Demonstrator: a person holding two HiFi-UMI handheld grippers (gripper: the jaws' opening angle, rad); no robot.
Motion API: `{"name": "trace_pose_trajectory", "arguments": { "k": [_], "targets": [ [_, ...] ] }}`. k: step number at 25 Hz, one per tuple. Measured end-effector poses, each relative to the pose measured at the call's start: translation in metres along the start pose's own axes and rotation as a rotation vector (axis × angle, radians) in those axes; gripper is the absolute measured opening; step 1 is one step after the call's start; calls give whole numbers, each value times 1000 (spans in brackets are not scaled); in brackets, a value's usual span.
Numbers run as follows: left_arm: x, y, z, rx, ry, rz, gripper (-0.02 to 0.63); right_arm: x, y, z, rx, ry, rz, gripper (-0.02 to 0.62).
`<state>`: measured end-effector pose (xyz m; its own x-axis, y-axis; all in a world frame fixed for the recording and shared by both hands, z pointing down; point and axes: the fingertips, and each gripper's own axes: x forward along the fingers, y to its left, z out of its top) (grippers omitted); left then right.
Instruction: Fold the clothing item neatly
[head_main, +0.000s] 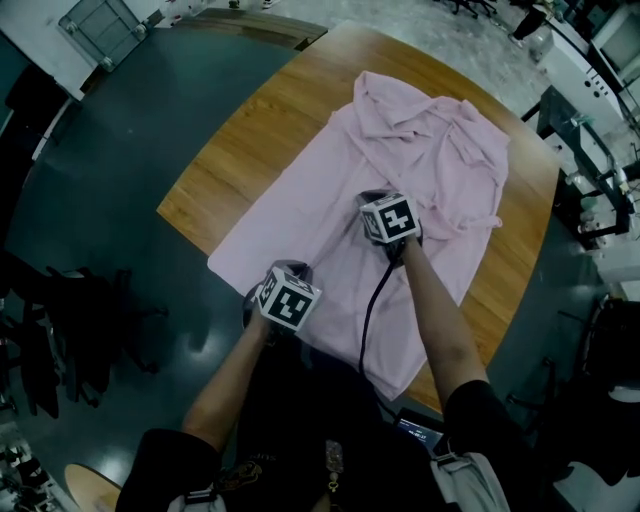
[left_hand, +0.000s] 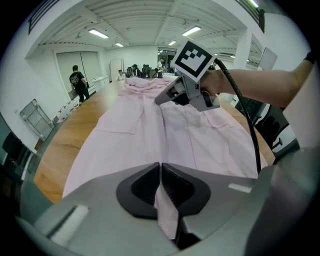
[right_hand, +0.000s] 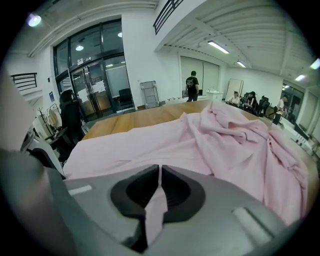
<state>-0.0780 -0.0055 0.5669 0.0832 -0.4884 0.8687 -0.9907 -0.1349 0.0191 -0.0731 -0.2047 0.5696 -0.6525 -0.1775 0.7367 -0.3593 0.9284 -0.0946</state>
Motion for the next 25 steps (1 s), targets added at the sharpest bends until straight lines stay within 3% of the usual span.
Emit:
{"name": "trace_pose_trajectory", "arguments": {
  "k": [9, 17, 21, 25],
  "targets": [
    [0, -25, 1, 62, 13, -69, 23, -19, -11, -20, 34, 34, -15, 21],
    [19, -37, -27, 81, 101, -132, 67, -8, -22, -38, 90, 53, -17, 34],
    [4, -32, -20, 114, 71, -136, 71, -21, -26, -33, 124, -4, -30, 41],
    [-7, -29, 13, 155, -7, -160, 69, -45, -31, -29, 173, -62, -59, 41]
  ]
}}
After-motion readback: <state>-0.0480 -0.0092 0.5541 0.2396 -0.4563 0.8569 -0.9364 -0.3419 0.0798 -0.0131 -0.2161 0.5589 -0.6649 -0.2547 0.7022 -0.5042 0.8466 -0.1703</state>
